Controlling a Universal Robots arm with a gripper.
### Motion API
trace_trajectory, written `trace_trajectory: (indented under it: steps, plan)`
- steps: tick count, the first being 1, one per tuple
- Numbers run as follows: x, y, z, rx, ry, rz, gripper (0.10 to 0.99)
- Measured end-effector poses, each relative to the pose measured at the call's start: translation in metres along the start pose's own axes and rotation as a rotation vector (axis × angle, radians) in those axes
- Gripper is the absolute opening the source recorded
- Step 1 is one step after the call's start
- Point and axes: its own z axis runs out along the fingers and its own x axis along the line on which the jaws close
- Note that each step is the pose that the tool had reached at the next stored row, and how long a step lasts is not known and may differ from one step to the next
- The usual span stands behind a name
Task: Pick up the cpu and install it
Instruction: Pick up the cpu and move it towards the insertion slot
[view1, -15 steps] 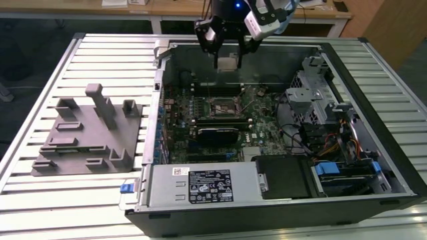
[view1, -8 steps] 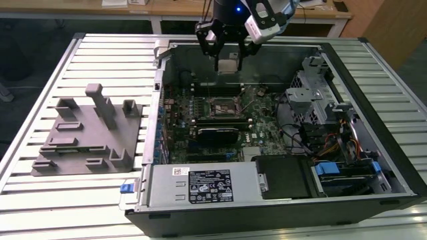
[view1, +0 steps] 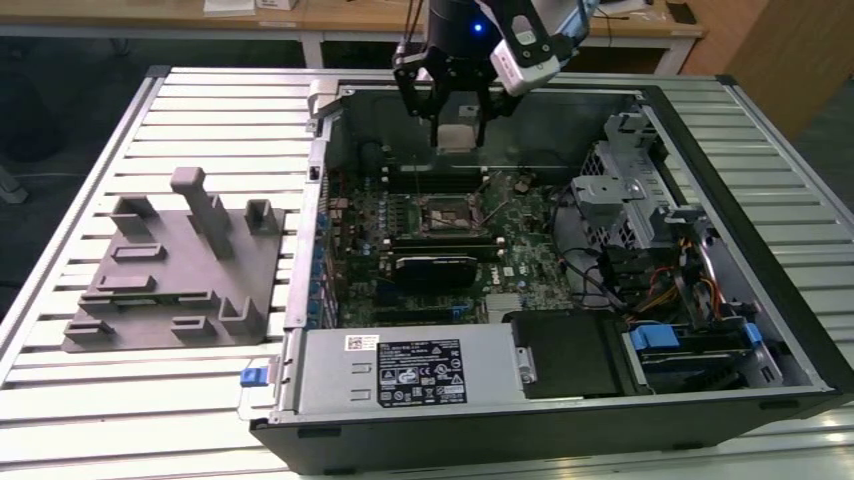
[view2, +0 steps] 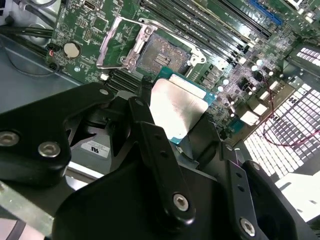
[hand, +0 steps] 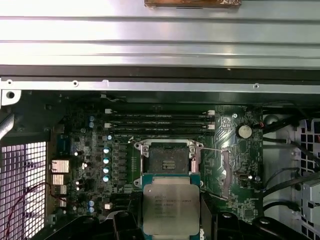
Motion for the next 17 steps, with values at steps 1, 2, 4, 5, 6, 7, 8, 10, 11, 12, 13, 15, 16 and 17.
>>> trace_trajectory:
  steps: [1,2,4,5,6,7,8,10,11,12,13,15,16,17]
  plan:
    - [-0.0002,0.0,0.001,0.0,0.0,0.0,0.541]
    - [-0.0004,-0.0001,0.0019,0.0,-0.0001,0.0,0.541]
    - [-0.0007,-0.0002,0.0039,0.0,0.0,0.0,0.541]
    - [-0.0008,-0.0002,0.0049,0.0,0.0,0.0,0.541]
    - [-0.001,-0.0002,0.0059,0.0,0.0,0.0,0.541]
    - [-0.0011,-0.0003,0.0067,0.0,0.0,0.0,0.541]
    - [-0.0013,-0.0003,0.0076,0.0,0.0,0.0,0.541]
    - [-0.0016,-0.0004,0.0094,0.0,0.0,0.0,0.541]
    - [-0.0018,-0.0004,0.0102,0.0,0.0,0.0,0.541]
    - [-0.0019,-0.0005,0.0111,0.0,0.0,0.0,0.541]
    - [-0.002,-0.0005,0.0119,0.0,0.0,0.0,0.541]
    - [-0.0024,-0.0006,0.0136,0.0,0.0,0.0,0.541]
    - [-0.0025,-0.0006,0.0145,0.0,0.0,0.0,0.541]
    - [-0.0027,-0.0007,0.0154,0.0,-0.0001,0.0,0.541]
